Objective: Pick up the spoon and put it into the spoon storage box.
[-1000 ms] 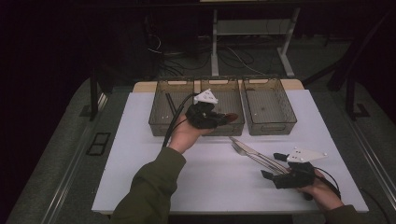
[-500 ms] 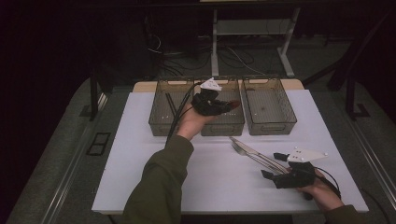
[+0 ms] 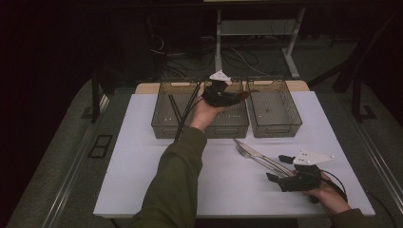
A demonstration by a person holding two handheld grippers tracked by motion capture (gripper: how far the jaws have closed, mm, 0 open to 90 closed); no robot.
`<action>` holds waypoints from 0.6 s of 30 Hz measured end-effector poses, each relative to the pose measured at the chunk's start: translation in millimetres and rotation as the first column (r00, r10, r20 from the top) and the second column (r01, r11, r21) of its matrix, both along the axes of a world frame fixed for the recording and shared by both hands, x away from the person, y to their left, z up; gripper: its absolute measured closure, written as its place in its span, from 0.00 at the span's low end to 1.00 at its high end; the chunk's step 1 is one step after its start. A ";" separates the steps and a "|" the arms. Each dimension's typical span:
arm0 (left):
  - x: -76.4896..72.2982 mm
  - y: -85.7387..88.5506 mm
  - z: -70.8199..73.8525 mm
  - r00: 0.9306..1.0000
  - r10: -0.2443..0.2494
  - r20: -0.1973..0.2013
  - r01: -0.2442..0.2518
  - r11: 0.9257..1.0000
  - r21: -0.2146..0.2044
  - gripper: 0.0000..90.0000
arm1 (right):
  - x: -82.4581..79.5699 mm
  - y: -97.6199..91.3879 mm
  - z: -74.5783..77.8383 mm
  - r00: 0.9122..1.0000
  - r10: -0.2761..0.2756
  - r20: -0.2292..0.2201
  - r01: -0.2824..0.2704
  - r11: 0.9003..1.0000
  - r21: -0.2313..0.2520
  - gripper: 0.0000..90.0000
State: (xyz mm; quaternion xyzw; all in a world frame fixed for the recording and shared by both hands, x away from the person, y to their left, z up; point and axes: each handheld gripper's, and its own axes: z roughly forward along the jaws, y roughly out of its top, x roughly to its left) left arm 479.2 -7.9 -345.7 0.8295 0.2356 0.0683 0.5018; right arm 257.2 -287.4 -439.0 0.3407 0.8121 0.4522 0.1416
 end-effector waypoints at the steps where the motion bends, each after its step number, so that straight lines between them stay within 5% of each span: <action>1: 1.6 -1.4 -0.6 1.000 0.001 -0.002 -0.001 1.000 0.001 0.89 | -0.1 -0.1 0.2 1.000 0.001 0.000 -0.001 1.000 0.000 0.18; 18: 16.4 -10.0 -23.3 0.998 0.051 -0.028 -0.050 0.998 0.031 0.82 | -0.6 -2.1 1.6 1.000 0.000 0.003 0.000 1.000 0.007 0.18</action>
